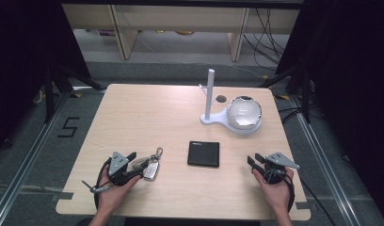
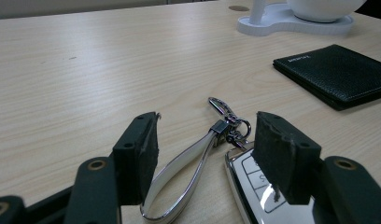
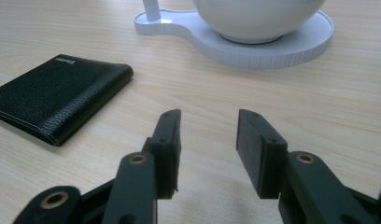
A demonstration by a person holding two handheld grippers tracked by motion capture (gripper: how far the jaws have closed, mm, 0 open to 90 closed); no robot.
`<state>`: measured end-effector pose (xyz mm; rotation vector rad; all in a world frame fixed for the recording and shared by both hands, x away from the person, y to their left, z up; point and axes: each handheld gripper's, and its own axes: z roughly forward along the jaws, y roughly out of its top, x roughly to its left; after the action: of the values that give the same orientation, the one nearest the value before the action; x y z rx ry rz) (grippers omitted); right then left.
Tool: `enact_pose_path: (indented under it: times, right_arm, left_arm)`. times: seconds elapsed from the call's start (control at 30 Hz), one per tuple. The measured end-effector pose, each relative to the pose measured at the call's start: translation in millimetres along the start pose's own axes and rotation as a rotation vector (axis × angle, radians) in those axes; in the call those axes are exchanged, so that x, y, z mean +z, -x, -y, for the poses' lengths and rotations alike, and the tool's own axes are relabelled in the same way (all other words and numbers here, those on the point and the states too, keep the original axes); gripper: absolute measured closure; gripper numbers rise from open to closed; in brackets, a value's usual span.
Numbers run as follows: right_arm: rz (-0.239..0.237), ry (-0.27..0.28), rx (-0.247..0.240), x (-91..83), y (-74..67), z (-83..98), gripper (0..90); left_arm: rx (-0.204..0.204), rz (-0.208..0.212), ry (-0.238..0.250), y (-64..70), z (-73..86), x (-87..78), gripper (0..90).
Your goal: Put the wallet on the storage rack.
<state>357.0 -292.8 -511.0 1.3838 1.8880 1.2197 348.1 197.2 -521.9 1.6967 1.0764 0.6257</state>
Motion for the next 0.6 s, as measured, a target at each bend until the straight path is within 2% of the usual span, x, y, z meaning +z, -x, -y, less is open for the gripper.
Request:
enact_pose_path:
  times: [0.03, 0.07, 0.1, 0.13, 0.17, 0.2, 0.27, 0.3, 0.33, 0.37, 0.4, 0.43, 0.5, 0.53, 0.57, 0.6]
  right_arm:
    - [0.0, 0.0, 0.0, 0.0, 0.0, 0.0, 62.2]
    - [0.022, 0.0, -0.014, 2.0, 0.9, 0.5, 63.3]
    - [0.004, -0.013, -0.015, 0.6, 1.8, 0.1, 63.6]
    - [0.007, -0.032, 0.041, -0.9, -2.9, 0.5, 63.8]
    - [0.007, -0.032, 0.041, -0.9, -2.9, 0.5, 63.8]
    - [0.004, -0.019, 0.021, 1.2, -1.8, 1.0, 64.7]
    - [-0.004, -0.039, 0.032, -0.1, -2.7, 0.2, 65.3]
    - [-0.008, -0.034, -0.008, 1.4, 0.3, -1.1, 65.7]
    - [-0.008, -0.034, -0.008, 1.4, 0.3, -1.1, 65.7]
    - [0.004, -0.073, 0.035, -0.3, -5.9, -2.9, 66.3]
    - [-0.008, -0.084, 0.031, -1.1, -6.8, -4.6, 66.6]
    - [-0.012, -0.066, -0.011, 1.2, -4.8, -5.7, 66.8]
    - [-0.016, -0.086, -0.009, 1.1, -6.3, -7.3, 66.7]
    - [-0.025, -0.115, 0.044, 0.4, -11.9, -8.3, 67.3]
    - [-0.021, -0.125, 0.006, 2.4, -9.5, -9.4, 67.9]
    - [-0.047, -0.167, 0.032, 2.2, -11.4, -11.8, 67.9]
  left_arm:
    - [0.0, 0.0, 0.0, 0.0, 0.0, 0.0, 39.9]
    - [-0.005, -0.001, -0.007, 0.0, -0.2, 1.0, 40.1]
    - [-0.002, -0.003, -0.013, 0.1, -0.5, 1.5, 40.2]
    - [-0.002, -0.005, -0.015, 0.4, -0.6, 2.0, 40.3]
    - [-0.002, -0.005, -0.015, 0.4, -0.6, 2.0, 40.5]
    - [0.002, -0.004, -0.013, 0.5, -0.5, 2.2, 40.6]
    - [-0.001, -0.009, -0.014, 1.0, -0.5, 1.6, 40.6]
    - [-0.012, -0.003, -0.011, 0.8, -0.4, 1.6, 40.7]
    - [-0.012, -0.003, -0.011, 0.8, -0.4, 1.6, 40.8]
    - [-0.015, 0.005, -0.01, 0.9, -0.4, 1.3, 40.9]
    - [-0.015, 0.005, -0.01, 0.9, -0.4, 1.3, 41.1]
    - [-0.025, 0.026, -0.005, 1.9, -0.1, 1.8, 41.1]
    - [-0.024, 0.028, -0.011, 2.4, -0.4, 1.4, 41.2]
    - [-0.026, 0.033, -0.015, 2.9, -1.2, 1.2, 41.2]
    - [-0.021, 0.029, -0.022, 3.1, -2.6, 0.5, 41.2]
    - [-0.027, 0.037, -0.024, 2.9, -5.4, 0.8, 41.3]
